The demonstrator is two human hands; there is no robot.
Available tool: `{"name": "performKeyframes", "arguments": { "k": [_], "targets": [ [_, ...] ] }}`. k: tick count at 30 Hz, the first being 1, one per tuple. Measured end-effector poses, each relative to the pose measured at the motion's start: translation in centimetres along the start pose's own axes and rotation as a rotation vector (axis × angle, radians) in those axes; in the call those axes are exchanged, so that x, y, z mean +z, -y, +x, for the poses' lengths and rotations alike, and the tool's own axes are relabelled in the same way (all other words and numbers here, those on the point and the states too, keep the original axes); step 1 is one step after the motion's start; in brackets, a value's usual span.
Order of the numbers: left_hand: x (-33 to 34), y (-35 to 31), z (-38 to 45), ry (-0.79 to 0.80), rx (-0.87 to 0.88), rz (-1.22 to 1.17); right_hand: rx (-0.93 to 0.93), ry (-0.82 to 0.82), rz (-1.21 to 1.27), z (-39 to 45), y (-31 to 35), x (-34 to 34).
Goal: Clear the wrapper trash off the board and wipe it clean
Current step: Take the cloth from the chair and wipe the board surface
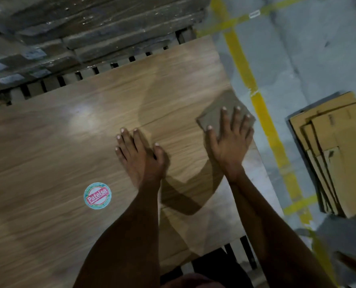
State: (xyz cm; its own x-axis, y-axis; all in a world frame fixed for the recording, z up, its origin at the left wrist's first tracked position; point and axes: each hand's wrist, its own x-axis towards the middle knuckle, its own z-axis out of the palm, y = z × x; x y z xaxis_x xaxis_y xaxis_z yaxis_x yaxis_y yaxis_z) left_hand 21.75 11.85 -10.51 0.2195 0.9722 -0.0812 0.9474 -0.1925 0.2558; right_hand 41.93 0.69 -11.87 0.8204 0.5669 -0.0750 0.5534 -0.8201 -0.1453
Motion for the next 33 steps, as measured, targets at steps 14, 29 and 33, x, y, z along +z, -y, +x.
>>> {"name": "performKeyframes", "arguments": {
  "k": [14,29,33],
  "targets": [
    [0.5,0.4,-0.4,-0.037,0.095,-0.001,0.320,0.077,0.090,-16.3,-6.3,-0.3],
    [-0.1,2.7,-2.4,0.113,0.500,0.049,0.554,0.100,0.107,-24.9,-6.9,0.2],
    [-1.9,4.0,-2.9,0.228,0.540,0.022,0.198,0.248,0.027,-28.3,-3.4,-0.1]
  ]
}}
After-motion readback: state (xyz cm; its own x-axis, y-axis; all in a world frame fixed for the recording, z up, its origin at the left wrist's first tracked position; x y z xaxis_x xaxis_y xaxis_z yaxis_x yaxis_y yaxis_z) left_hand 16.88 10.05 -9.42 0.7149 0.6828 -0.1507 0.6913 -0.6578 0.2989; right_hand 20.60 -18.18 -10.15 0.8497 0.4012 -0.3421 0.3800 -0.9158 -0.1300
